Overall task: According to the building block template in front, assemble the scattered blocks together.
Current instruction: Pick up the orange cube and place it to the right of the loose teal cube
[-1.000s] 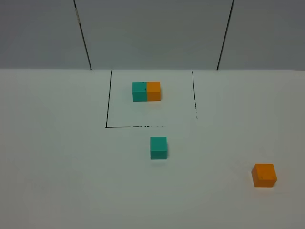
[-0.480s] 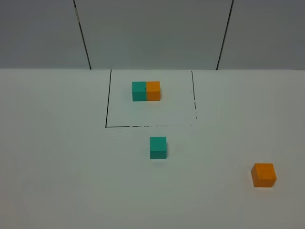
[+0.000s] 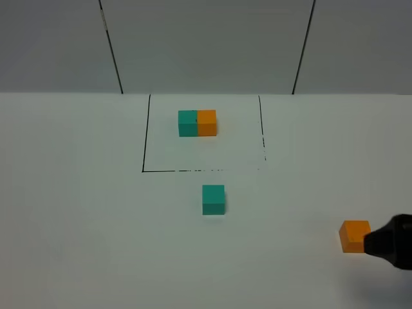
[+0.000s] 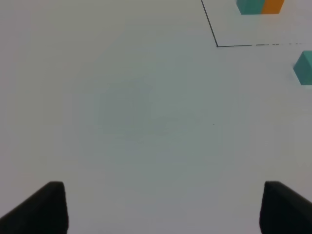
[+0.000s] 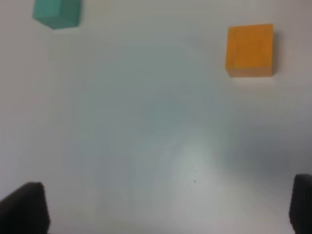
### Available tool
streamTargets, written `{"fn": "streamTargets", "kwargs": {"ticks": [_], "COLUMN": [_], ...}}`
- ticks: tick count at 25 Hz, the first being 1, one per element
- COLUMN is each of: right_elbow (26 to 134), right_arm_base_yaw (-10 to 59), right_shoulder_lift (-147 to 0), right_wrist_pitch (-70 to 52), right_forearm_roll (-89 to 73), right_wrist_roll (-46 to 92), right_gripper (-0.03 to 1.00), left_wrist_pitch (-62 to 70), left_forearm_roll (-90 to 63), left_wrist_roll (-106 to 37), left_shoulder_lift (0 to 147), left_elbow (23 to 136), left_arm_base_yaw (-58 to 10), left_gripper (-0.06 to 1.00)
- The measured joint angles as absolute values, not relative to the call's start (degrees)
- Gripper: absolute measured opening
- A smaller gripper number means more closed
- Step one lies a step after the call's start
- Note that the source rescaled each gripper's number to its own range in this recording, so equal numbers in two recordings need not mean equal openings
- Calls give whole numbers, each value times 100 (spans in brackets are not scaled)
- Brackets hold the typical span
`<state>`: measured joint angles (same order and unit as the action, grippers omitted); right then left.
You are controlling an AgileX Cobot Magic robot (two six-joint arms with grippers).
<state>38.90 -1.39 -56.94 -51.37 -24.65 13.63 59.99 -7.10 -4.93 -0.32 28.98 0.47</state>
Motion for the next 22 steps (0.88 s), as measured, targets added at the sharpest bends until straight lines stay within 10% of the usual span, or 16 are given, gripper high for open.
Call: {"fn": "streamTargets", "kwargs": {"ticks": [22], "right_elbow": [5482], "right_arm_base_yaw": [1283], "right_shoulder_lift": [-10111], "right_wrist_pitch": [-3968], "right_forearm_roll": [-524], "right_wrist_roll": [159], "right_gripper": [99], "left_wrist_pitch": [5999], "left_forearm_roll": [-710], "left_wrist_roll": [-493], "left_shoulder_lift": [-32], "left_elbow": [2898], "left_arm_base_yaw": [47], "left_gripper": [68]}}
